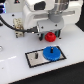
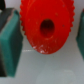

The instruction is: Insert the blue gear onto the right peg, followed by the red gear

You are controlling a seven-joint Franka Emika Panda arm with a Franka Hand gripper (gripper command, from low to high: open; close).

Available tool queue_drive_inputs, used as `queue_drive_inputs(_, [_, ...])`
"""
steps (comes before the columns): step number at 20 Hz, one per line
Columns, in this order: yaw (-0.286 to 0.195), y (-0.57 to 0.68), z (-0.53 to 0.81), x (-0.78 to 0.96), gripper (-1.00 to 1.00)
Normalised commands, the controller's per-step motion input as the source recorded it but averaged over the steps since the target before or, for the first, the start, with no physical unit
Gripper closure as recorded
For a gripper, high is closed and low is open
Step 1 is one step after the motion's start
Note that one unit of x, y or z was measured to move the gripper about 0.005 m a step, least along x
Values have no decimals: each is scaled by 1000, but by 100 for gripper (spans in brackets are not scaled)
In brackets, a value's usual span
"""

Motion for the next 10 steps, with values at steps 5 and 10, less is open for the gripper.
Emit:
queue_drive_inputs(5, [0,63,195,46,100])
queue_drive_inputs(10, [0,-3,584,297,100])
